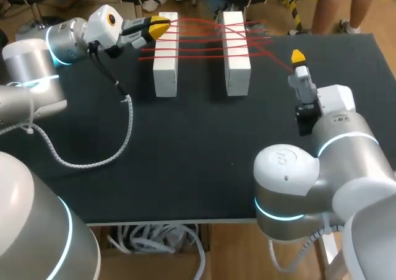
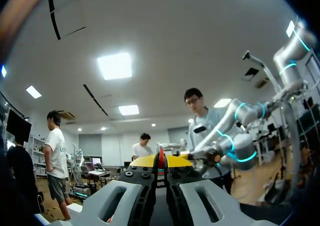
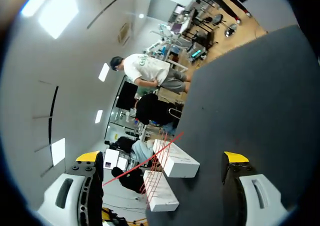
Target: Grab the tape and strap the tape.
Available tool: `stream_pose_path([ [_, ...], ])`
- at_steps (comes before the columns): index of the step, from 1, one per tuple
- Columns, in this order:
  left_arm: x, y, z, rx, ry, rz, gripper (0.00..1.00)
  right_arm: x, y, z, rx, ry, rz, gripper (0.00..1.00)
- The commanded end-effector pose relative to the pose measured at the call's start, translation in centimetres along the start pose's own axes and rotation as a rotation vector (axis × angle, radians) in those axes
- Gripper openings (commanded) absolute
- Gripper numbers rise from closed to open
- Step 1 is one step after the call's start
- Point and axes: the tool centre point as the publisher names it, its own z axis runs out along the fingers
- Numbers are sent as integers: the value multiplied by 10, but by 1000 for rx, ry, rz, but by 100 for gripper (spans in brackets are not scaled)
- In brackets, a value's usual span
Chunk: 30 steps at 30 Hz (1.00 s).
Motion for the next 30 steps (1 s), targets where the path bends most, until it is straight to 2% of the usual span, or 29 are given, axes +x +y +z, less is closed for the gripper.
stream_pose_path([
  [1, -1, 1, -1, 2, 2, 1, 0, 26, -11, -3, 0, -335, 338, 100],
  [3, -1, 1, -1, 2, 2, 1, 0, 29, -14, -4, 11, -354, 414, 100],
  [6, -1, 1, -1, 2, 2, 1, 0, 34, -18, -1, 26, -324, 545, 100],
  [13, -1, 1, -1, 2, 2, 1, 0, 25, -31, 18, -38, -161, 731, 100],
  [16, -1, 1, -1, 2, 2, 1, 0, 21, -37, 28, -46, -91, 771, 100],
  [22, -1, 1, -1, 2, 2, 1, 0, 24, -40, 36, -12, 115, 830, 100],
  [30, -1, 1, -1, 2, 2, 1, 0, 21, -38, 42, -22, 244, 833, 100],
])
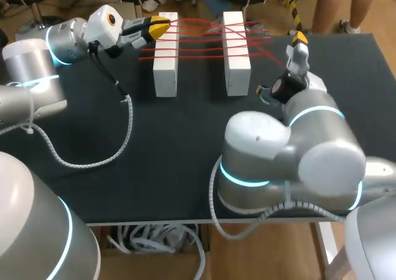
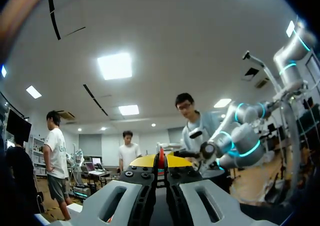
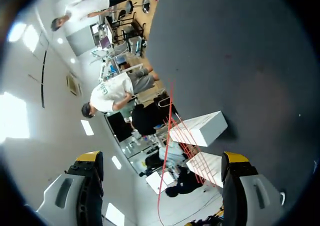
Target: Grab the tape and strap the tape.
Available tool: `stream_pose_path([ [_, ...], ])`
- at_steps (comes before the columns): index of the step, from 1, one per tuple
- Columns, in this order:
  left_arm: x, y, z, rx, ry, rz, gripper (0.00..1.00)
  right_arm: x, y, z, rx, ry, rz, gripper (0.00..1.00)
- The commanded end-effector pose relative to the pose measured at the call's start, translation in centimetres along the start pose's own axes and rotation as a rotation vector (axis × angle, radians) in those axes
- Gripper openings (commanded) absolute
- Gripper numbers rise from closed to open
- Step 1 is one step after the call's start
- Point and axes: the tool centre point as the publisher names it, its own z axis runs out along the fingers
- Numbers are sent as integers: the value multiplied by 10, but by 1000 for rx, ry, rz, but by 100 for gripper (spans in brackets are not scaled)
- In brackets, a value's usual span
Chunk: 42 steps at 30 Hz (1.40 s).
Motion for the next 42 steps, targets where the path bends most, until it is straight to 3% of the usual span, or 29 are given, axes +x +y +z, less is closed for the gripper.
stream_pose_path([
  [1, -1, 1, -1, 2, 2, 1, 0, -11, 14, 6, 94, 287, 53, 100],
  [5, -1, 1, -1, 2, 2, 1, 0, -7, 15, 13, 62, 306, 36, 100],
  [13, -1, 1, -1, 2, 2, 1, 0, 3, 19, 16, -36, 257, -18, 100],
  [21, -1, 1, -1, 2, 2, 1, 0, 12, 25, 13, -72, 233, -35, 100],
  [24, -1, 1, -1, 2, 2, 1, 0, 15, 26, 16, -76, 237, -36, 89],
  [26, -1, 1, -1, 2, 2, 1, 0, 19, 27, 17, -81, 240, -37, 76],
  [30, -1, 1, -1, 2, 2, 1, 0, 22, 29, 19, -81, 247, -45, 71],
  [35, -1, 1, -1, 2, 2, 1, 0, 24, 33, 19, -77, 253, -56, 75],
  [42, -1, 1, -1, 2, 2, 1, 0, 26, 38, 14, -72, 247, -68, 66],
])
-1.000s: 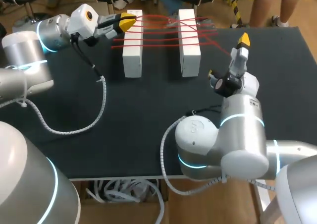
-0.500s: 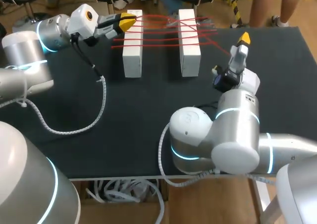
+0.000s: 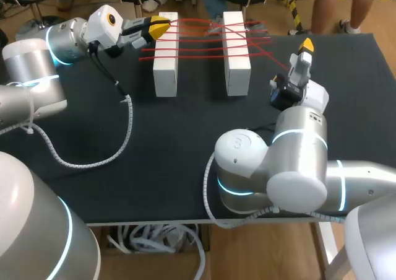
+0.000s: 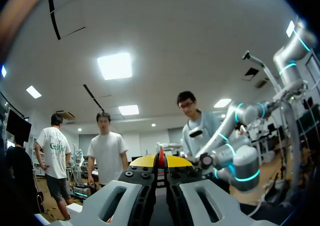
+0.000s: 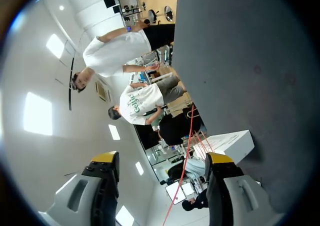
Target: Grab the tape and strap the tape.
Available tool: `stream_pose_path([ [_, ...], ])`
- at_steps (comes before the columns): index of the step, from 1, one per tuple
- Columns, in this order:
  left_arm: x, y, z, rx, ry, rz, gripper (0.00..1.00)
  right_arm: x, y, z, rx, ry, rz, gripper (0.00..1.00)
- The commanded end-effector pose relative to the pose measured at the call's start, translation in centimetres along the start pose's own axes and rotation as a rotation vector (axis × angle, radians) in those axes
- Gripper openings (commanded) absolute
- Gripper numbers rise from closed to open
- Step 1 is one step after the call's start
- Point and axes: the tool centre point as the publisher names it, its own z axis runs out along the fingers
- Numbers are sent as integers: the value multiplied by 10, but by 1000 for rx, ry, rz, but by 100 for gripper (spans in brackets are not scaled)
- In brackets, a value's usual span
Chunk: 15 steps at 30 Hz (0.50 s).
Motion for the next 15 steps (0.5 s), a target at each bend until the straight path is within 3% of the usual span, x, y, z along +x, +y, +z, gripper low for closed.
stream_pose_path([
  [1, -1, 1, -1, 2, 2, 1, 0, 5, 6, -3, 12, -11, -4, 65],
  [7, -1, 1, -1, 2, 2, 1, 0, 8, 9, -6, 13, -15, -8, 55],
  [9, -1, 1, -1, 2, 2, 1, 0, 8, 9, -7, 12, -15, -8, 47],
  [15, -1, 1, -1, 2, 2, 1, 0, 9, 8, -8, 11, -16, -7, 44],
])
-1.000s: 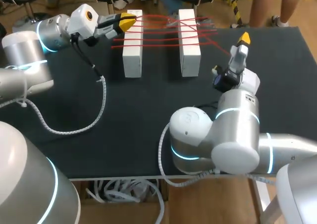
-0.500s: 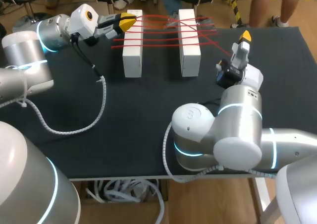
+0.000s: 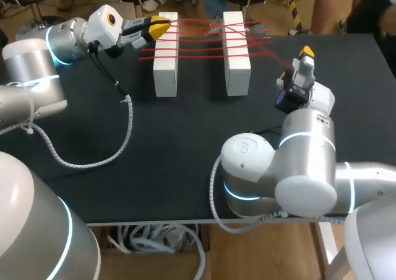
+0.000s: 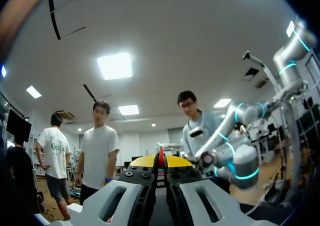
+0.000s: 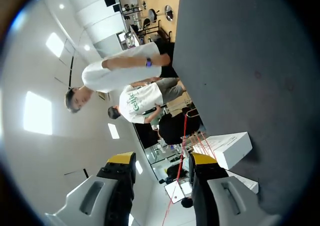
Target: Grab the tape and strap the tape.
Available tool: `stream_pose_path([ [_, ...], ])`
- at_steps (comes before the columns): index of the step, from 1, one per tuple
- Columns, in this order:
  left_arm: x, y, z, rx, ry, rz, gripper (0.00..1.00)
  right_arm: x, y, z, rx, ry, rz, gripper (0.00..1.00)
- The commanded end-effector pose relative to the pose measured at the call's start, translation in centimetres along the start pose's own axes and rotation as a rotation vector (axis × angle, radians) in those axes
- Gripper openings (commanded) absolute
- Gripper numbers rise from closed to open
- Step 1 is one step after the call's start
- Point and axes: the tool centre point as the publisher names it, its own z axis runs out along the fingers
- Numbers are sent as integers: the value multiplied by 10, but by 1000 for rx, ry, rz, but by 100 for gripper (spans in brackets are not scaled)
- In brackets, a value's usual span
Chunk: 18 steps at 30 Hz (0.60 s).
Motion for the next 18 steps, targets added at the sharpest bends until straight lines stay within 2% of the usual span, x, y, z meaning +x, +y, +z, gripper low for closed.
stream_pose_path([
  [1, -1, 1, -1, 2, 2, 1, 0, 3, 1, -1, 2, -7, -3, 42],
  [9, -1, 1, -1, 2, 2, 1, 0, 3, 1, -3, 9, -11, -7, 33],
  [18, -1, 1, -1, 2, 2, 1, 0, 2, 3, -6, 20, -17, -12, 31],
])
